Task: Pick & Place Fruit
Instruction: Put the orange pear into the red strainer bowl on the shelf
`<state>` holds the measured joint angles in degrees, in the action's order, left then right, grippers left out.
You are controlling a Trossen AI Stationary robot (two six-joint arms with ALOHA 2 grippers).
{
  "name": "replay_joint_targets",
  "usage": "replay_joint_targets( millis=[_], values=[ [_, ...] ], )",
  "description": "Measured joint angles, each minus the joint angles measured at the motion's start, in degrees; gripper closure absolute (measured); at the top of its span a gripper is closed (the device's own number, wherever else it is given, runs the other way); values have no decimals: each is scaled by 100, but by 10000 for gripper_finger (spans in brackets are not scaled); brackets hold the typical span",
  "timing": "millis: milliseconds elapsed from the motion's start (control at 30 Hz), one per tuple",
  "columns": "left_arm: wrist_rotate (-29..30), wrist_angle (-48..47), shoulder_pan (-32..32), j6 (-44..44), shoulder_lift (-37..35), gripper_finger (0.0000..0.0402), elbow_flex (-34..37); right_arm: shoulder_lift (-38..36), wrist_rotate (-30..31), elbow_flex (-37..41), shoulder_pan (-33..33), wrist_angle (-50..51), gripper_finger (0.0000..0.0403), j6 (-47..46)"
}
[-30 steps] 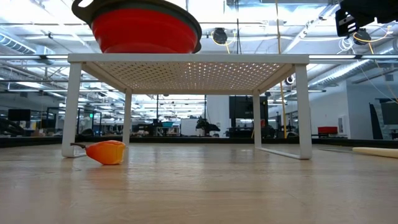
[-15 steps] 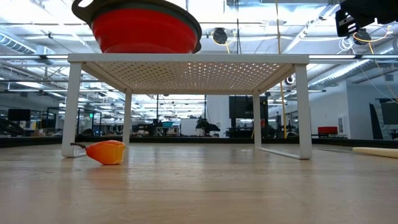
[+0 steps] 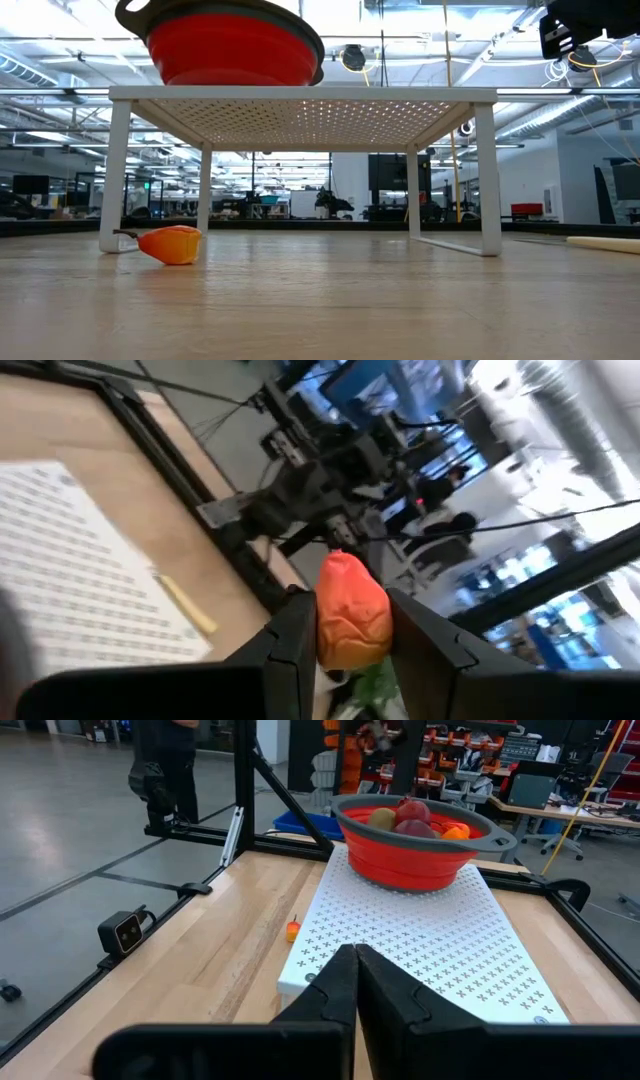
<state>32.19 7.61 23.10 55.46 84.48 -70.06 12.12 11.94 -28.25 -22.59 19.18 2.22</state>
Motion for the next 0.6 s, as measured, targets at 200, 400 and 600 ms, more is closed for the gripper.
replay_joint_targets(
  millis=[200, 400, 600],
  values=[
    [-126, -1415, -356, 8, -624, 305, -2, 0, 17, 0, -2, 4, 403, 4],
    [-340, -2703, -682, 67, -990, 305, -2, 0, 19, 0, -2, 21, 403, 13],
    [-523, -3856, -1038, 173, -1165, 305, -2, 1, 18, 1, -2, 129, 403, 17]
  ],
)
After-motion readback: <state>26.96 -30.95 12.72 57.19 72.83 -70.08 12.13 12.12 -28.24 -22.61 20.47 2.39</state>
